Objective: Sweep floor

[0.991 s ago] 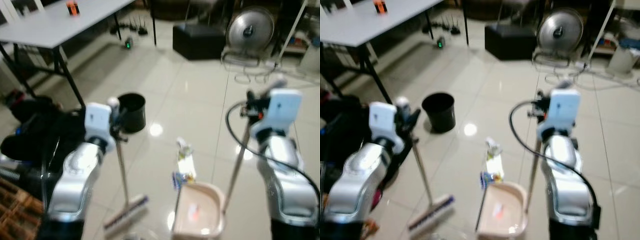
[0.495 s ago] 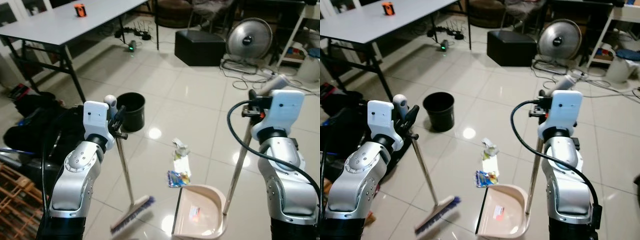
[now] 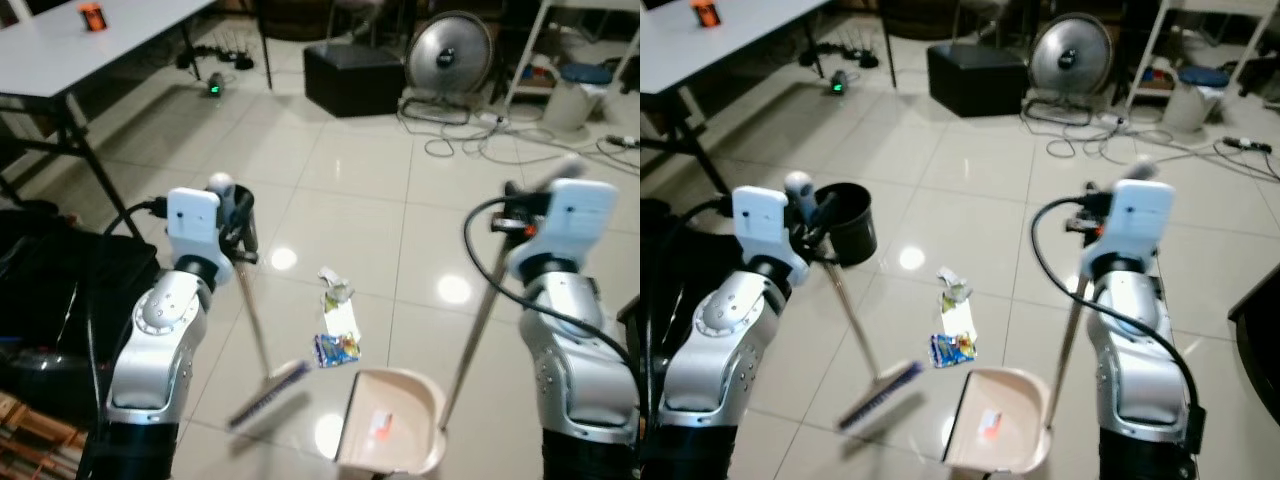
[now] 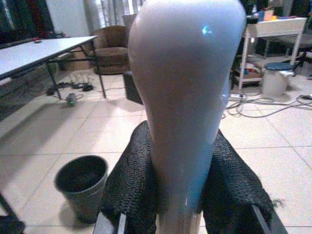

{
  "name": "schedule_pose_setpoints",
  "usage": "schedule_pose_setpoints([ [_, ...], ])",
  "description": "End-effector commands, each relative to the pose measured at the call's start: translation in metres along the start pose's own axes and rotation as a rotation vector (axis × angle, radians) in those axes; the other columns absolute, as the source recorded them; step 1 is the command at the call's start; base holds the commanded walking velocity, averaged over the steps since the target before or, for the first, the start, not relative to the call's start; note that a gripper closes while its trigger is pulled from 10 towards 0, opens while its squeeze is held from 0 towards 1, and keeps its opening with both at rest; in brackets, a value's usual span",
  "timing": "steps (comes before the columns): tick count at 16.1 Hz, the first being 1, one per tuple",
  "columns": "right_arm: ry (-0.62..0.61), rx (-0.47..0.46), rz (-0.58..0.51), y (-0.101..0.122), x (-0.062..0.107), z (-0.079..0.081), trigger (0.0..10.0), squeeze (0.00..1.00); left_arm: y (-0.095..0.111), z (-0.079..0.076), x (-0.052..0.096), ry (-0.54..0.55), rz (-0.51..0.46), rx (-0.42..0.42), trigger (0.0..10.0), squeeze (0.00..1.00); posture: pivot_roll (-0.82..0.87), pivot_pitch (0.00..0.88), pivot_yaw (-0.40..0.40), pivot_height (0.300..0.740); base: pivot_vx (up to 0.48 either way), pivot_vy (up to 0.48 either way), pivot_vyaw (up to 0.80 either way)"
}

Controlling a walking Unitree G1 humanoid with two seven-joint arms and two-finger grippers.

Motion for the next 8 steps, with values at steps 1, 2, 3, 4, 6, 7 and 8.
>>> schedule_pose_setpoints([
  [1,0.023,-0.008,-0.034,0.0084,-0.0005,0.0061,10.0,0.0,0.0064,0.0033,-0.0015,-0.001,-0.026,-0.024,10.0,0.0,0.01,0.009,0.043,0.74,0.281,0.0,0.0],
  [2,0.024,-0.01,-0.033,0.008,0.0,0.0071,10.0,0.0,0.0071,0.0045,-0.0018,0.001,-0.029,-0.024,10.0,0.0,0.01,0.002,0.046,0.74,0.281,0.0,0.0],
  [3,0.021,-0.014,-0.029,0.0072,0.0003,0.0073,10.0,0.0,0.0073,0.0053,-0.0016,0.005,-0.031,-0.023,10.0,0.0,0.01,0.005,0.047,0.74,0.285,0.0,0.0],
  [4,0.019,-0.016,-0.026,0.0069,0.0001,0.0074,10.0,0.0,0.0072,0.0056,-0.0018,0.005,-0.027,-0.029,10.0,0.0,0.01,0.004,0.048,0.74,0.296,0.0,0.0],
  [6,0.019,-0.019,-0.021,0.006,0.0001,0.0078,10.0,0.0,0.0081,0.0059,-0.0027,0.001,-0.028,-0.043,10.0,0.0,0.01,0.007,0.049,0.74,0.294,0.0,-0.8],
  [7,0.02,-0.018,-0.021,0.0057,0.0003,0.0077,10.0,0.0,0.0081,0.0061,-0.0028,0.002,-0.029,-0.041,10.0,0.0,0.01,0.007,0.049,0.74,0.296,0.0,-0.8],
  [8,0.019,-0.016,-0.022,0.0055,0.001,0.0071,10.0,0.0,0.008,0.0065,-0.0027,0.003,-0.029,-0.041,10.0,0.0,0.01,0.006,0.05,0.74,0.292,0.0,-0.51],
])
Point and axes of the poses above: a point about 5 cm out from each wrist's last joint towards the gripper, its own x axis pointing back from the gripper into the wrist, its own y axis along the axis of the wrist's last joint, z = x × y, the point moved 2 cm from there along -x, pointing out of the wrist towards the gripper, and after that the axes turned 13 degrees about x, right-handed, at the moved point
